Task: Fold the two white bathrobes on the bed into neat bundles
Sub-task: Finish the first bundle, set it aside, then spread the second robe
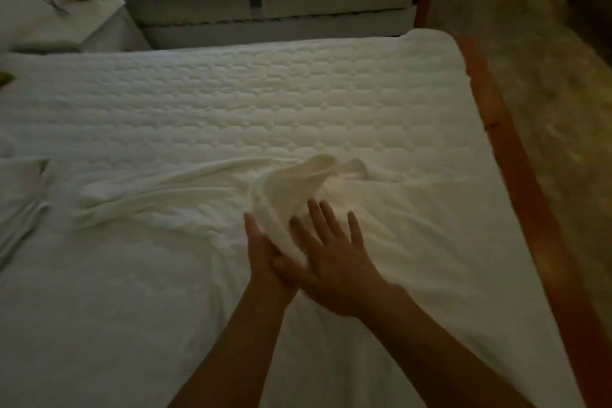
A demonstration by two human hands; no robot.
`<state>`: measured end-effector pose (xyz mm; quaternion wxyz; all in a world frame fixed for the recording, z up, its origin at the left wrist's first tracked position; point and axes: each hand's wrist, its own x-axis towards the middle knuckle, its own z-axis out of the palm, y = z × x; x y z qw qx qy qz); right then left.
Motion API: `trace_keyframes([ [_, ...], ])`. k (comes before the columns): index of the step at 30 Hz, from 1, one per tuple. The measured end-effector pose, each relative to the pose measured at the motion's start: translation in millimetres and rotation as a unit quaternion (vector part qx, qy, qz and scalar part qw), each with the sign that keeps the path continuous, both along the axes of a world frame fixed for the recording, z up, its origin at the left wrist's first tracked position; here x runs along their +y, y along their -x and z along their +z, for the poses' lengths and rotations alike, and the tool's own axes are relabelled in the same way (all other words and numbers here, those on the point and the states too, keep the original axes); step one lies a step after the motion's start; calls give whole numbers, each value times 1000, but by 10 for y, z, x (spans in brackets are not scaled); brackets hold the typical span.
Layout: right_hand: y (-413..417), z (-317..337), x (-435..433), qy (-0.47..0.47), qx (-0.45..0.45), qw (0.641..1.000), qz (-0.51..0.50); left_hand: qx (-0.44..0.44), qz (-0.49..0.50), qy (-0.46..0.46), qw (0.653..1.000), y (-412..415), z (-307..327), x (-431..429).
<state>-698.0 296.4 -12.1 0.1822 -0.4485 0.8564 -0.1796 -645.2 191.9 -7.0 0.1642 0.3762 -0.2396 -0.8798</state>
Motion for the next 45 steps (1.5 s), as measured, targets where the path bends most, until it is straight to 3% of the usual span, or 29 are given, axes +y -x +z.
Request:
trace_keyframes([
  [2, -243, -468, -154, -126, -9, 992, 25, -138, 27, -4, 990, -353, -407, -412],
  [4, -440, -792, -294, -163, 26, 986, -9, -223, -12, 20, 975, -658, -658, -802],
  [7, -658, -943, -574, -140, 49, 986, -73, -261, -64, 87, 959, -916, -702, -1367],
  [9, -775, -978, -839, -131, 39, 987, -88, -293, -39, 180, 938, -1107, -794, -1844],
  [11, -832, -1005, -1160, -125, 30, 986, -105, -335, -15, 254, 907, -1305, -900, -2399],
  [16, -883, -1054, -2040, -69, 14, 994, -85, -453, 19, 339, 824, -1735, -1056, -3786],
  [18, -851, -1030, -2416, 12, 49, 997, -57, -442, 50, 327, 833, -1754, -983, -4122],
  [21, -721, -951, -3257, 105, 107, 988, -15, -372, 117, 219, 894, -1701, -985, -4516],
  [24, -548, -808, -4149, 136, 71, 988, -18, -309, 167, 179, 919, -1658, -1194, -4648],
  [28, -347, -736, -5129, 110, 53, 993, -4, -254, 235, 167, 923, -1737, -1464, -4675],
  [33, -177, -882, -5698, -51, 26, 989, 135, -208, 252, 143, 934, -1751, -1525, -4713],
  [35, -6, -864, -5922, 9, 83, 991, 107, -199, 250, 127, 939, -1755, -1554, -4749],
  [38, 398, -714, -6152, 82, 138, 987, -25, -198, 264, 116, 937, -1713, -1599, -4762],
  [42, 734, -820, -6087, -45, 109, 992, -46, -227, 280, 131, 923, -1627, -1605, -4771],
  [45, 621, -923, -5845, 5, 93, 996, -18, -301, 275, 167, 898, -1536, -1601, -4757],
])
